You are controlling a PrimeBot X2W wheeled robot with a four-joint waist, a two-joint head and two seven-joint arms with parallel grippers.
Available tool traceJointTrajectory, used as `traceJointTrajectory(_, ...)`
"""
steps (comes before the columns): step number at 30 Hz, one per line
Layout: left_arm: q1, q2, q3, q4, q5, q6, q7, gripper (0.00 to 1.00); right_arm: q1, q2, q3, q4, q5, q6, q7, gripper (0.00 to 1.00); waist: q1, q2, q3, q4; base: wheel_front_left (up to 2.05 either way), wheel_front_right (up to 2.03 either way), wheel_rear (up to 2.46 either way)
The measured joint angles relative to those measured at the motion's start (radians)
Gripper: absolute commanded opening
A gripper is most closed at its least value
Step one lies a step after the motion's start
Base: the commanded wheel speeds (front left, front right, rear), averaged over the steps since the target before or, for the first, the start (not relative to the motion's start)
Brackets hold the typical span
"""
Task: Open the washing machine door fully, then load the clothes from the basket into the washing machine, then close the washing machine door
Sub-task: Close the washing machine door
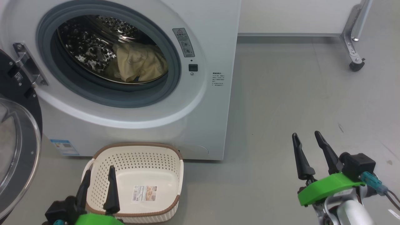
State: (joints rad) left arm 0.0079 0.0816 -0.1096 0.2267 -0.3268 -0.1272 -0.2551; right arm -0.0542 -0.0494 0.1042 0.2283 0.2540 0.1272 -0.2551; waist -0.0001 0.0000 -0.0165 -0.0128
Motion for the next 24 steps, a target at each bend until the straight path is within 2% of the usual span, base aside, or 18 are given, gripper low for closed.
traceJointTrajectory(24, -0.03, -0.006, -0.014, 0.021, -0.006, 0.0, 0.0, 1.0, -0.021, 0.0, 0.007, 0.004, -0.009, 0.0, 0.0, 1.0, 0.0001, 0.0, 0.025, 0.006, 0.0, 0.0, 0.0)
